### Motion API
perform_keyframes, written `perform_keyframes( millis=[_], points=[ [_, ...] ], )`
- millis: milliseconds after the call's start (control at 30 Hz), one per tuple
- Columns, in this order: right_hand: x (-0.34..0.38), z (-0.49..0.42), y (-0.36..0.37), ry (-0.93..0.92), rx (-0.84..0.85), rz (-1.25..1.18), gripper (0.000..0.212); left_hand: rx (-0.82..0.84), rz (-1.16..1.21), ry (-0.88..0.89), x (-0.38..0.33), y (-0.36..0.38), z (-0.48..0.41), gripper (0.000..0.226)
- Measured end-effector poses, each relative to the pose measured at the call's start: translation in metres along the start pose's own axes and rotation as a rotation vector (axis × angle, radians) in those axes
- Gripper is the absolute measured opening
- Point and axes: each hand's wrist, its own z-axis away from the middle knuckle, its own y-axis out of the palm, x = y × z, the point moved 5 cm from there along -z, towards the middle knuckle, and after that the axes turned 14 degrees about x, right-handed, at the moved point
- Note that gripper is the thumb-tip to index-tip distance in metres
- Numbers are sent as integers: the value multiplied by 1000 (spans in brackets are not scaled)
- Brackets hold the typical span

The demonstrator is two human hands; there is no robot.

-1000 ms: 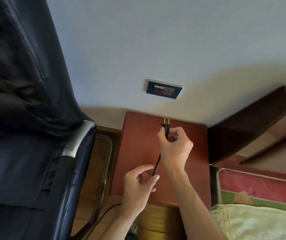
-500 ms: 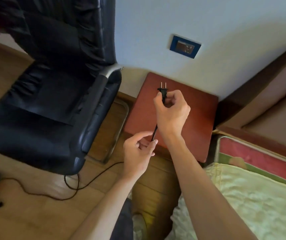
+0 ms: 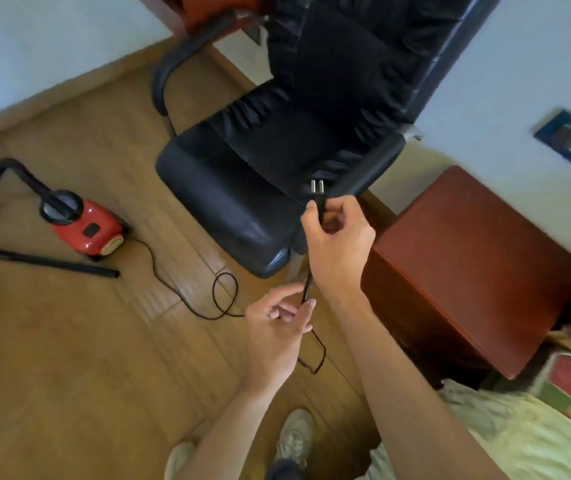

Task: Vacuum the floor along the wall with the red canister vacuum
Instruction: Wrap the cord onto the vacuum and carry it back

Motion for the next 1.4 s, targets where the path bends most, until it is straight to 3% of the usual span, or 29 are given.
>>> perform_keyframes(
  millis=[433,800,1067,1400],
  points=[
    [94,101,238,-84,412,-34,17,-394,86,-38,27,-237,70,18],
    [169,159,397,-81,532,-74,8,-539,57,-45,18,-397,87,29],
    [185,132,493,-127,612,-61,11,-601,138,-66,27,-476,37,17],
    [191,45,599,-81,643,-98,8,-598,161,-85,26,-562,-70,28]
  ],
)
